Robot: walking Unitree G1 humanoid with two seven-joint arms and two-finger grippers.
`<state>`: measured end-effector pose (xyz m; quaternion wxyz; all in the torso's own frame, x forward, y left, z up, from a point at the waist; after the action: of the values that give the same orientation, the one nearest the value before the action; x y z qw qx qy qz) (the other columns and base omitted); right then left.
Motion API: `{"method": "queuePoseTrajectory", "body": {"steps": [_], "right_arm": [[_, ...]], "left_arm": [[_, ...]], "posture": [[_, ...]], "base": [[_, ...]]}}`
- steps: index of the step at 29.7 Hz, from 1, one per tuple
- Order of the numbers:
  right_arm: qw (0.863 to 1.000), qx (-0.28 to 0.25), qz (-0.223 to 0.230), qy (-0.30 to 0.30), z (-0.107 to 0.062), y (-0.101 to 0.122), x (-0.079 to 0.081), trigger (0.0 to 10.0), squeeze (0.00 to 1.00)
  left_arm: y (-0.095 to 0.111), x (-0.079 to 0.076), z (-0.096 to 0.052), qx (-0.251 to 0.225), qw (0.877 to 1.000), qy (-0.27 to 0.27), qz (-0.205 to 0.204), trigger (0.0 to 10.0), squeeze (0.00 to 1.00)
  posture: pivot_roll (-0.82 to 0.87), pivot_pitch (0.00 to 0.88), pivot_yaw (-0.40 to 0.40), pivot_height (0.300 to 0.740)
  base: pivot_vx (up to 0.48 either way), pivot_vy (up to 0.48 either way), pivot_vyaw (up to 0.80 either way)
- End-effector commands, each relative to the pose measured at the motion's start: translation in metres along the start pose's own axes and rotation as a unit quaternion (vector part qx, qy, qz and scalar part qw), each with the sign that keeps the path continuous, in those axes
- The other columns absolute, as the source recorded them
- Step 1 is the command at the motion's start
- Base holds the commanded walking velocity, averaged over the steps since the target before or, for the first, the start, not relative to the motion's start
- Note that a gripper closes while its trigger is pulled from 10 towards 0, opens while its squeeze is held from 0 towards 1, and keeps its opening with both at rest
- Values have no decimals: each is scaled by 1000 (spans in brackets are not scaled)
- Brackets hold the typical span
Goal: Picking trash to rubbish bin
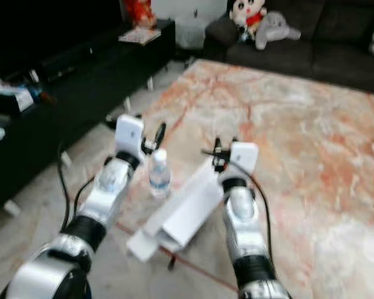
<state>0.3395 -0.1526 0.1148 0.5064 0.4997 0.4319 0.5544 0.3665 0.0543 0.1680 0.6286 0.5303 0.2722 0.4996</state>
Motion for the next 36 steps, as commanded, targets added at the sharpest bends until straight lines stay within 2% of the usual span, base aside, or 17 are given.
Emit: {"method": "queuePoseTrajectory", "body": {"steps": [1, 16, 36], "right_arm": [[1000, -5, 6, 5, 1, 2, 6, 10000, 0], [1000, -1, 9, 6, -1, 0, 7, 10000, 0], [1000, 4, 10, 10, -2, -2, 8, 10000, 0]], "left_arm": [[1, 7, -3, -6, 1000, 4, 3, 10000, 0], [5, 26, -3, -10, 999, 39, 27, 10000, 0], [3, 27, -2, 1, 999, 38, 34, 10000, 0]], "posture": [[59, 17, -23, 740], [64, 27, -24, 740], [64, 30, -26, 740]], "base": [[0, 0, 0], [0, 0, 0], [0, 0, 0]]}}
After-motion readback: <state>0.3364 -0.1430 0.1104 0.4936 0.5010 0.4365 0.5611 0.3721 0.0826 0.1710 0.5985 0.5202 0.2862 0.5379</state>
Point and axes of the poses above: a point about 5 cm out from each wrist's last joint towards the gripper, its own z axis pointing out of the wrist towards the gripper, its own y axis along the axis of the wrist's last joint, x = y × z, the point moved 1 cm from there along z, pointing out of the wrist towards the gripper, and after that the axes turned 2 degrees about z, right-handed, at the moved point
